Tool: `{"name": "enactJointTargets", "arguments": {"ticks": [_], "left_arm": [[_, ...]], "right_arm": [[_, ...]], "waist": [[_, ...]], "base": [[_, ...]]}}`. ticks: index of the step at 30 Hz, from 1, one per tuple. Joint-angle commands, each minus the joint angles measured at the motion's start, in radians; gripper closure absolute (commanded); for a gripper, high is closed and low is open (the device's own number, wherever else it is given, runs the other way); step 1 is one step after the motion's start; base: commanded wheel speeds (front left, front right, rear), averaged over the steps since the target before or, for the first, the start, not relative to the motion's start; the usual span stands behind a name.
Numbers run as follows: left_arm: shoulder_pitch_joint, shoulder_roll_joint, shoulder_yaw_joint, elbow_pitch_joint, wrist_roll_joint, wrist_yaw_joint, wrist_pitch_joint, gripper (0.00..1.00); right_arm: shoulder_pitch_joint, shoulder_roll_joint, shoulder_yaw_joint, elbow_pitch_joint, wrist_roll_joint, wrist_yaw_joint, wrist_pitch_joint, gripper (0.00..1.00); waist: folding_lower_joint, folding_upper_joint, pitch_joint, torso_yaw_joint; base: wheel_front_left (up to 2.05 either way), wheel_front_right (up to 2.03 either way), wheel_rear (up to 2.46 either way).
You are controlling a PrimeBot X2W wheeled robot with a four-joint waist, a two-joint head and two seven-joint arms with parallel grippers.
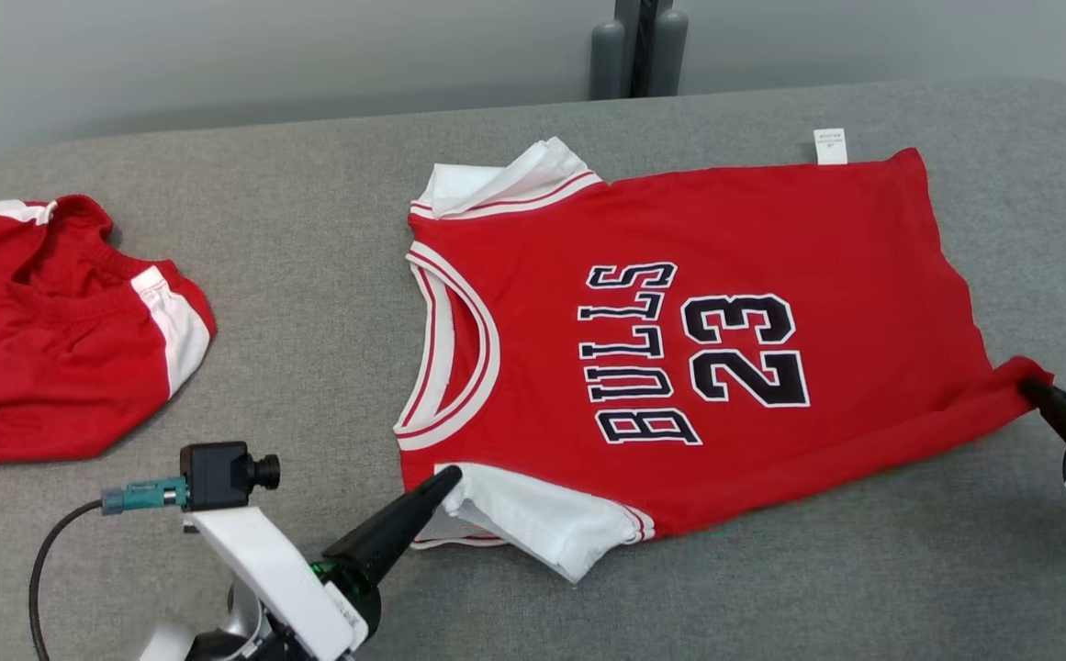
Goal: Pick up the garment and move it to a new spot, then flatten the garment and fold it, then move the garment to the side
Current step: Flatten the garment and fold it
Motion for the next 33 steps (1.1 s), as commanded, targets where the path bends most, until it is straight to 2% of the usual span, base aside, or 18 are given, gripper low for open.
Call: {"name": "enactJointTargets", "arguments": {"ticks": [1,5,12,22,31,32,33], "left_arm": [[-0.031,-0.004,0.008,0.016,0.001,0.006,-0.002,1.00],[-0.095,-0.042,0.023,0.074,-0.006,0.023,-0.019,1.00],[-0.195,-0.111,0.066,0.178,-0.022,0.025,-0.074,1.00],[-0.308,-0.156,0.089,0.283,0.022,0.000,-0.158,1.00],[-0.379,-0.176,0.061,0.368,0.072,-0.012,-0.186,1.00],[-0.386,-0.178,0.056,0.379,0.081,-0.012,-0.189,1.00],[-0.392,-0.179,0.052,0.390,0.089,-0.013,-0.194,1.00]], "right_arm": [[-0.023,0.001,-0.004,0.009,-0.008,0.000,0.004,1.00],[-0.084,0.010,-0.012,0.042,0.005,0.000,0.003,1.00],[-0.171,0.016,-0.003,0.113,0.017,0.000,-0.017,1.00],[-0.247,0.009,0.031,0.202,0.029,0.000,-0.050,1.00],[-0.289,0.003,0.077,0.242,0.046,0.000,-0.095,1.00],[-0.294,0.004,0.079,0.247,0.050,0.000,-0.103,0.82],[-0.299,0.006,0.081,0.251,0.055,0.000,-0.113,0.34]], "waist": [[0.0000,0.0000,0.024,0.004],[0.0000,0.0000,0.062,0.007],[0.0000,0.0000,0.113,0.005],[0.0000,0.0000,0.154,0.005],[0.0000,0.0000,0.178,-0.001],[0.0000,0.0000,0.180,-0.002],[0.0000,0.0000,0.182,-0.002]], "base": [[0.00,0.00,0.00],[0.00,0.00,0.00],[0.00,0.00,0.00],[0.00,0.00,0.00],[0.00,0.00,0.00],[0.00,0.00,0.00],[0.00,0.00,0.00]]}}
